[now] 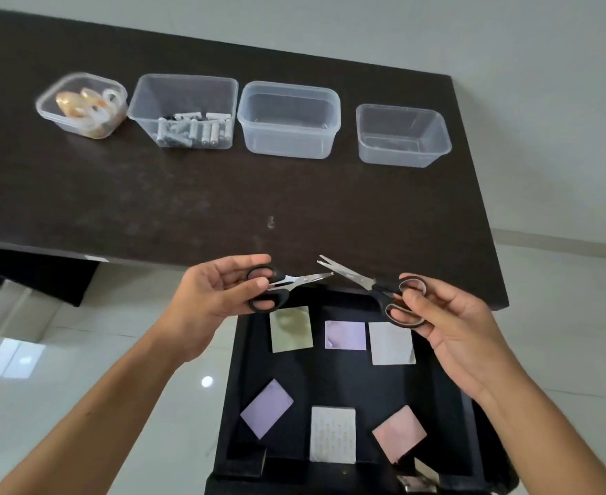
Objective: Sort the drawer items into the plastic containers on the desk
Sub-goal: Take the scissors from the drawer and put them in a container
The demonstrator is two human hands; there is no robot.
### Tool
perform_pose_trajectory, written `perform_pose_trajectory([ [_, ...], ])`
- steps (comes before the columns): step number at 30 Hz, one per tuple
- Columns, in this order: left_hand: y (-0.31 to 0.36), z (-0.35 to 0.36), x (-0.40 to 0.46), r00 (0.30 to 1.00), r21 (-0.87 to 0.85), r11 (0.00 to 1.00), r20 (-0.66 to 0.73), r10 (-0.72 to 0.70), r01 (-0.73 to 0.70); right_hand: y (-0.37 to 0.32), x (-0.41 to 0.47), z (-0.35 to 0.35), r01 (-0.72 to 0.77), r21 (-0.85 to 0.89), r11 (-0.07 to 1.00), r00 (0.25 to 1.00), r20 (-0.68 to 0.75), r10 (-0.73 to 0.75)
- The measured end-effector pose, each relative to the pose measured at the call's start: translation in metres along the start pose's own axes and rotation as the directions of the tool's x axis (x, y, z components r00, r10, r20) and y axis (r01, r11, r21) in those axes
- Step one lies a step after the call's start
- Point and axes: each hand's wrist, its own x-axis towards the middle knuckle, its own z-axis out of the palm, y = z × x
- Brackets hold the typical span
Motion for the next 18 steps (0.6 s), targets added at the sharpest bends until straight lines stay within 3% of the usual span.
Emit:
perform_pose_trajectory([
  [7,0.086,-0.016,0.074,0.993,-0.028,0.994,-0.058,0.108,-0.109,-0.062,0.071,0.067,0.118,0.056,0.991,0.993,0.007,-0.118],
  [18,0.190,0.014,0.203,0.980,0.090,0.976,0.032,0.195,-0.197,-0.114,0.134,0.087,0.189,0.095,0.977,0.979,-0.089,-0.181],
])
